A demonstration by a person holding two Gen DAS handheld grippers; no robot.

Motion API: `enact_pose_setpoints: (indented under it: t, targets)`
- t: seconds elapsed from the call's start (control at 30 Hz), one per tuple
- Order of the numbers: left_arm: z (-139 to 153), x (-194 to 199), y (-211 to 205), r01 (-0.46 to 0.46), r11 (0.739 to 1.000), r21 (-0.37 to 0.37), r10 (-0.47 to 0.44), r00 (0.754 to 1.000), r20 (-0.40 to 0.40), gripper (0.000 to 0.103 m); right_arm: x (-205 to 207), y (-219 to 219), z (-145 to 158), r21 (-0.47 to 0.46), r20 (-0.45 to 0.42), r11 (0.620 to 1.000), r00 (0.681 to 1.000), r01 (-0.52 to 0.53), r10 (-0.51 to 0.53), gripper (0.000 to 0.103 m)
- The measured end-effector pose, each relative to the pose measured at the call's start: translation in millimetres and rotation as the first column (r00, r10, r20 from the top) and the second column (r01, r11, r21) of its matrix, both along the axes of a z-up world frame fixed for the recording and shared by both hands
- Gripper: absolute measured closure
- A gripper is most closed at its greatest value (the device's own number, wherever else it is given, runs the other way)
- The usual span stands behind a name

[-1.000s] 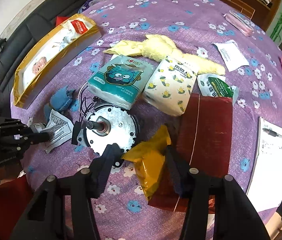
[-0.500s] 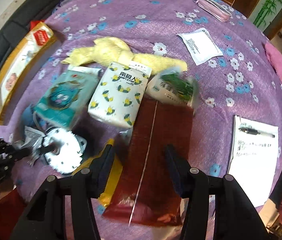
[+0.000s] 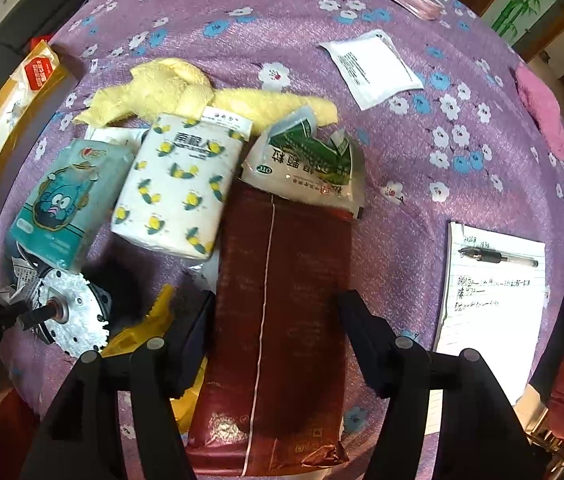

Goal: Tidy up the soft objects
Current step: 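Grasp the white printed paper packet with left tool while right tool grasps the dark red packet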

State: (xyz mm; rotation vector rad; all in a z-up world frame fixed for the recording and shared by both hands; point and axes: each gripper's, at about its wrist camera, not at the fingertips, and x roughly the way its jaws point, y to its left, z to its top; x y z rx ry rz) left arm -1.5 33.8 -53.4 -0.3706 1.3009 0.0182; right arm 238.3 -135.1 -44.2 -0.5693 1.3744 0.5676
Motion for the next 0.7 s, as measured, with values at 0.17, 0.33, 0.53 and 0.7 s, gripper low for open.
enact_pose_setpoints:
  t: [0.17, 0.33, 0.53, 0.7]
  targets:
    - [-2, 2, -3, 0.011, 1.0, 0.01, -0.011, 1.0, -0.005, 0.092, 1, -11, -19, 0.021, -0.056, 0.999, 0.998, 0.025, -0.024, 0.036]
    - [-4, 2, -5, 0.011, 1.0, 0.013, -0.01, 1.0, -0.012, 0.092, -5, -24, -30, 0.075, -0.072, 0.995, 0.996, 0.065, -0.059, 0.043]
    - [-3, 6, -6, 0.012, 1.0, 0.016, -0.012, 1.0, -0.016, 0.092, -10, -30, -21, 0.089, -0.023, 0.995, 0.998, 0.052, -0.05, 0.052]
    - [-5, 12, -4, 0.002, 1.0, 0.004, -0.002, 1.0, -0.016, 0.092, -6, -36, -1, 0.106, 0.016, 0.993, 0.999, 0.044, -0.046, 0.053]
